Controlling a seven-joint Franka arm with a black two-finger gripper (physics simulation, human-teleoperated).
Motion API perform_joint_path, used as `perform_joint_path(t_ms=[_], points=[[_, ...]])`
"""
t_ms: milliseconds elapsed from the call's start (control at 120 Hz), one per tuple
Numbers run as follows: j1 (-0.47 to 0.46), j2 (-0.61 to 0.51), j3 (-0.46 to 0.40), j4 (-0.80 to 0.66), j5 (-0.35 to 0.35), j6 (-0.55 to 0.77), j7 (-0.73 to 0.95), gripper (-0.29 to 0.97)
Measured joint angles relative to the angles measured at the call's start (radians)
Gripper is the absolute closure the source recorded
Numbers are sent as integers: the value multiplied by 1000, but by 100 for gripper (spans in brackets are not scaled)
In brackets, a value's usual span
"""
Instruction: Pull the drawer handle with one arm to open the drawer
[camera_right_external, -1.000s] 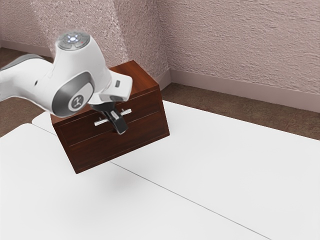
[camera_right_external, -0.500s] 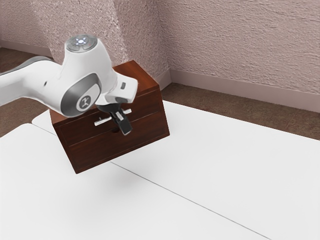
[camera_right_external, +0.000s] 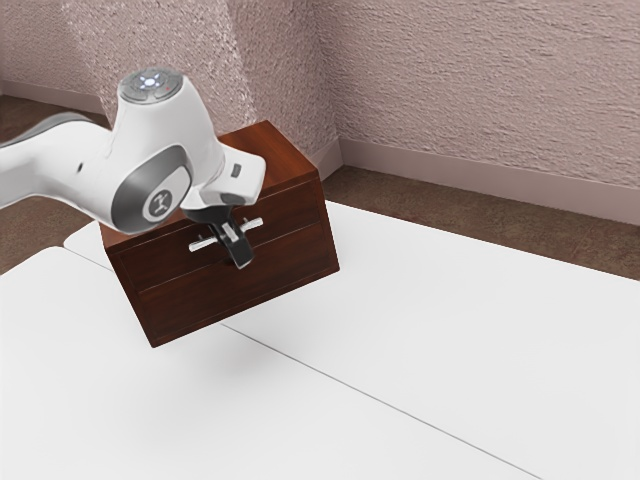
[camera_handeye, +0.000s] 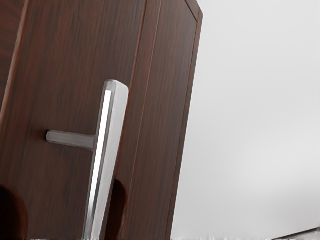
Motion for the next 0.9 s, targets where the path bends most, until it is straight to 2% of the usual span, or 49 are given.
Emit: perform_joint_path(t_ms=[358, 900], points=[[18, -4, 3, -16, -18, 1, -9, 25], [-2, -43, 2, -63, -34, 13, -29, 33]])
